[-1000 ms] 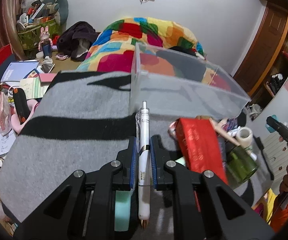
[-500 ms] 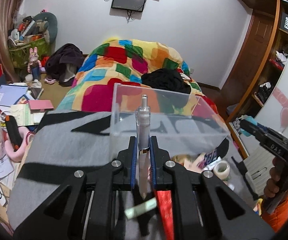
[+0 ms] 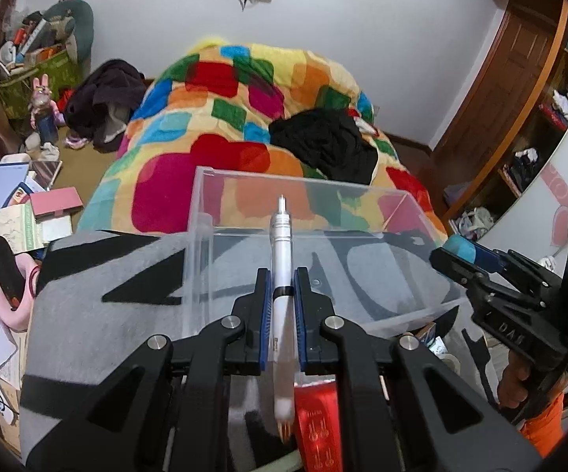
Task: Organize objects
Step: 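Grasp the white pen with the left gripper while the right gripper carries blue tape into the box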
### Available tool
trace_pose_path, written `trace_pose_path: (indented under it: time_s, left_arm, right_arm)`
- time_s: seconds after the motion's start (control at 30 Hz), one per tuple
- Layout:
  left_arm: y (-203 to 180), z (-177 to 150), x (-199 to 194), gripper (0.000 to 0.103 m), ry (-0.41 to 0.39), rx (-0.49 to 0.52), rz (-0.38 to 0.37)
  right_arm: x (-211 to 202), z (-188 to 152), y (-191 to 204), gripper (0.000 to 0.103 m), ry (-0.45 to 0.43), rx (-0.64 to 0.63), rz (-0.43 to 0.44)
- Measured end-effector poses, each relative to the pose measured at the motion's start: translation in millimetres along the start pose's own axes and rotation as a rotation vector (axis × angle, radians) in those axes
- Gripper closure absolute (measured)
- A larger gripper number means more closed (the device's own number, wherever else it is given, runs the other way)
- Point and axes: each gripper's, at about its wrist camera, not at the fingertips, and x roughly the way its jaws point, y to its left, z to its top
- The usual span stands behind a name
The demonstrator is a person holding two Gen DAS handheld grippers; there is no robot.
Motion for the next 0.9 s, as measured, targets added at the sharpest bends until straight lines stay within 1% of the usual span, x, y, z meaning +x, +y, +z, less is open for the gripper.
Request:
trace_pose_path:
  time_s: [0.13, 0.3, 0.43, 0.57, 0.6, 0.63, 0.67, 0.73, 0.77, 0.8, 0.83, 0.9]
  left_arm:
    - [-2.5, 4.1, 18.1, 0.093, 0.051, 0.016, 0.018]
    - [-5.7, 3.3, 27.6, 0.093, 0.078, 0.033, 0.015]
    - [-13.0, 3.4, 26.6, 0.093, 0.083, 0.061, 0.002]
    - [-21.2, 4.2, 18.0, 0.092, 0.063, 0.092, 0.000]
    - [-22.9, 4.7, 15.7, 0.092, 0.058, 0.095, -0.002]
    - [-24.0, 4.4, 11.7, 0.092, 0.051, 0.097, -0.005]
    - [-24.5, 4.4, 8.9, 0.090, 0.045, 0.098, -0.007]
    - [-25.5, 3.7, 1.5, 0.083, 0.028, 0.101, -0.002]
    - [-25.8, 2.9, -3.8, 0.076, 0.013, 0.101, 0.001]
    - [-26.0, 2.0, -8.2, 0.070, 0.002, 0.101, 0.001]
    - [-26.2, 1.1, -13.7, 0.068, -0.011, 0.101, 0.001]
    - [-27.0, -2.1, -26.9, 0.059, -0.044, 0.107, 0.011]
  right_arm:
    - [17.4, 2.1, 6.7, 0.065, 0.044, -0.025, -0.006]
    - [31.7, 1.3, 12.3, 0.065, 0.080, -0.045, -0.008]
    - [41.5, 0.8, 18.2, 0.065, 0.119, -0.063, 0.007]
    - [41.0, -1.1, 24.6, 0.065, 0.120, -0.082, 0.001]
    - [39.2, -1.7, 25.8, 0.064, 0.117, -0.085, 0.001]
    - [36.9, -2.0, 27.2, 0.060, 0.112, -0.087, -0.001]
    - [33.5, -1.9, 28.0, 0.055, 0.103, -0.088, -0.005]
    - [26.6, -1.4, 28.5, 0.049, 0.082, -0.087, -0.008]
    - [21.1, -1.4, 28.0, 0.046, 0.068, -0.084, -0.010]
    - [16.9, -1.6, 27.9, 0.045, 0.058, -0.082, -0.011]
    - [12.0, -2.0, 27.3, 0.045, 0.049, -0.080, -0.011]
    - [1.1, -3.8, 26.2, 0.044, 0.033, -0.075, -0.013]
